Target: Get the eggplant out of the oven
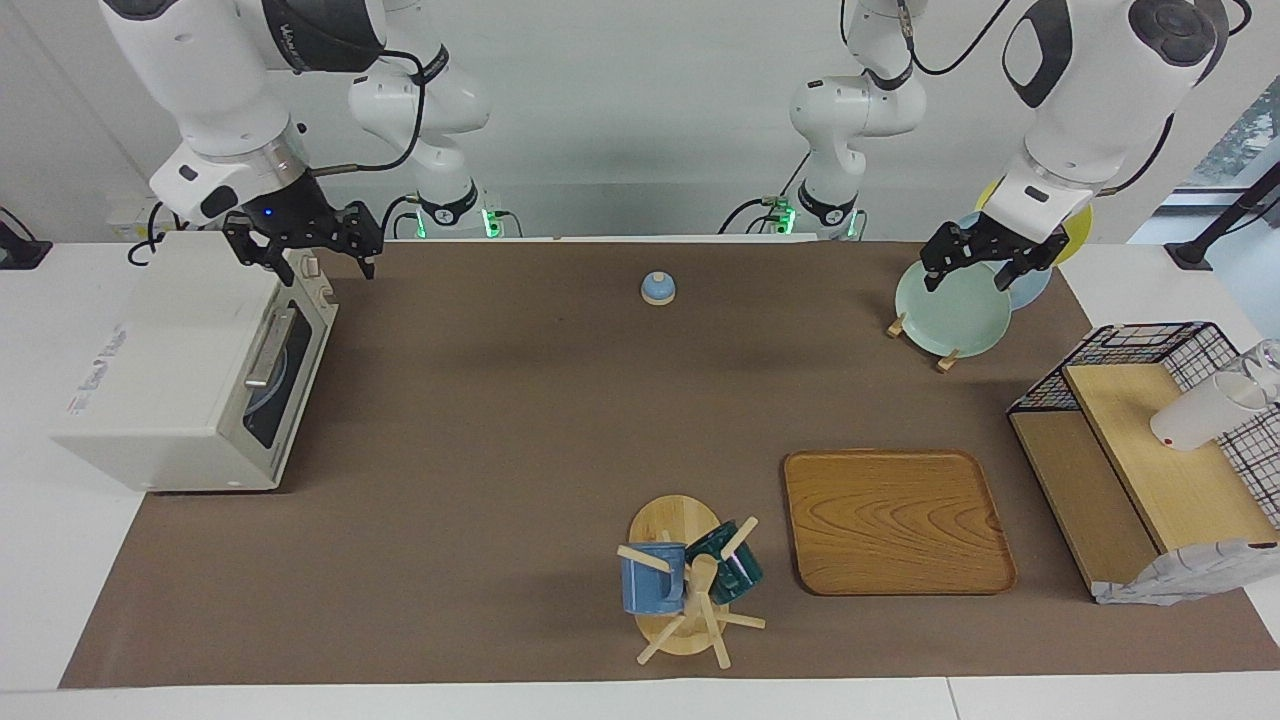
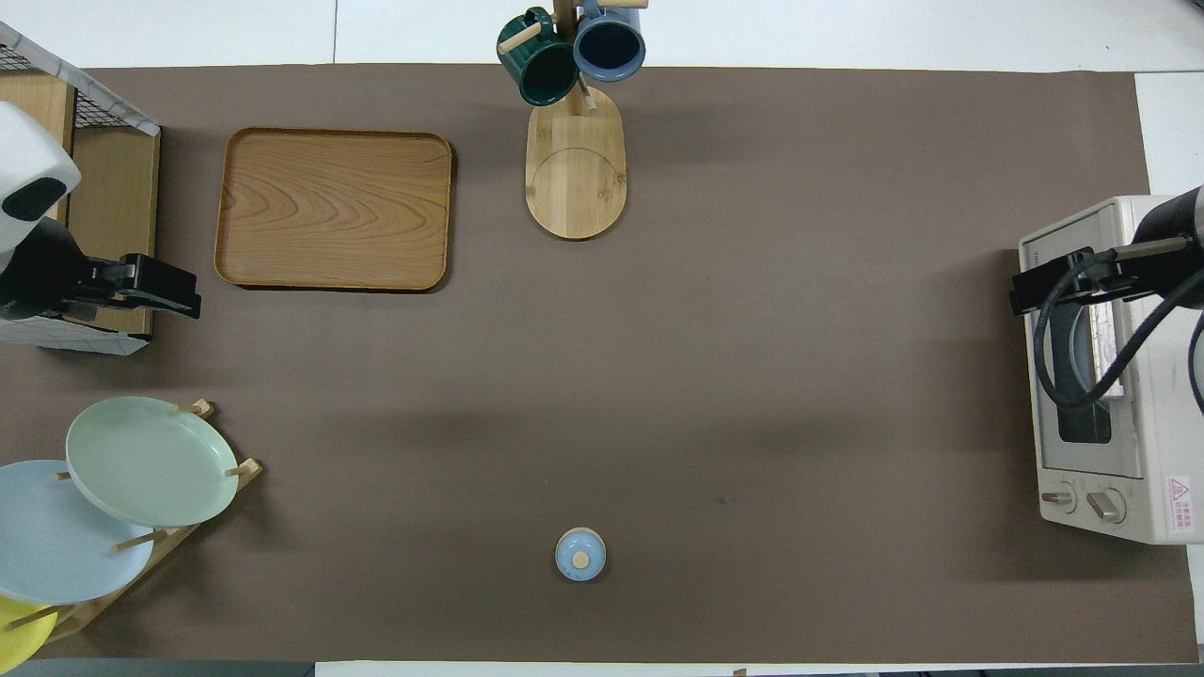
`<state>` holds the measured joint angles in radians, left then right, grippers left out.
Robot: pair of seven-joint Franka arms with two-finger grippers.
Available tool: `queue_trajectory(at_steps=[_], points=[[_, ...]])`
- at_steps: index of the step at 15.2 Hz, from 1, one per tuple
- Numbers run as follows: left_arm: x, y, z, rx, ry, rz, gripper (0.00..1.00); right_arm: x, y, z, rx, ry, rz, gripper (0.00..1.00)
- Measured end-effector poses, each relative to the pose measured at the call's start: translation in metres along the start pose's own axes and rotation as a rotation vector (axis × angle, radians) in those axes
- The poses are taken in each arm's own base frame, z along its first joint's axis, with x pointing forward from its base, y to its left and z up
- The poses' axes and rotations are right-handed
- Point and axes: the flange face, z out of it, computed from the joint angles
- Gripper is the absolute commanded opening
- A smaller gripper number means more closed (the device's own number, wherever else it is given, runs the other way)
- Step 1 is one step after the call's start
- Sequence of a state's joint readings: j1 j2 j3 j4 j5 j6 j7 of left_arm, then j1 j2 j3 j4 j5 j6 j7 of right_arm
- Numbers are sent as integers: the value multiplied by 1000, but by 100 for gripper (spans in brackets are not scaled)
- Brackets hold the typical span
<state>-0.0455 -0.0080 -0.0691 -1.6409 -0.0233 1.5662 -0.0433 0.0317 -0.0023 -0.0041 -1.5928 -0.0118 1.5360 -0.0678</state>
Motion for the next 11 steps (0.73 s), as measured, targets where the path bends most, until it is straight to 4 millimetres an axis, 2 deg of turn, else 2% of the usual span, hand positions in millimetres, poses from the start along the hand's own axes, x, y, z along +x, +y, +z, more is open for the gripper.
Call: queue_trajectory(at_steps=[8, 9, 11], points=[[0, 0, 0, 0, 0, 0, 100, 0, 0, 1, 0, -2, 0, 100], [0, 0, 0, 0, 0, 0, 100, 0, 0, 2, 0, -3, 0, 75], [0, 0, 0, 0, 0, 0, 100, 4, 0, 5, -2, 25, 0, 19]])
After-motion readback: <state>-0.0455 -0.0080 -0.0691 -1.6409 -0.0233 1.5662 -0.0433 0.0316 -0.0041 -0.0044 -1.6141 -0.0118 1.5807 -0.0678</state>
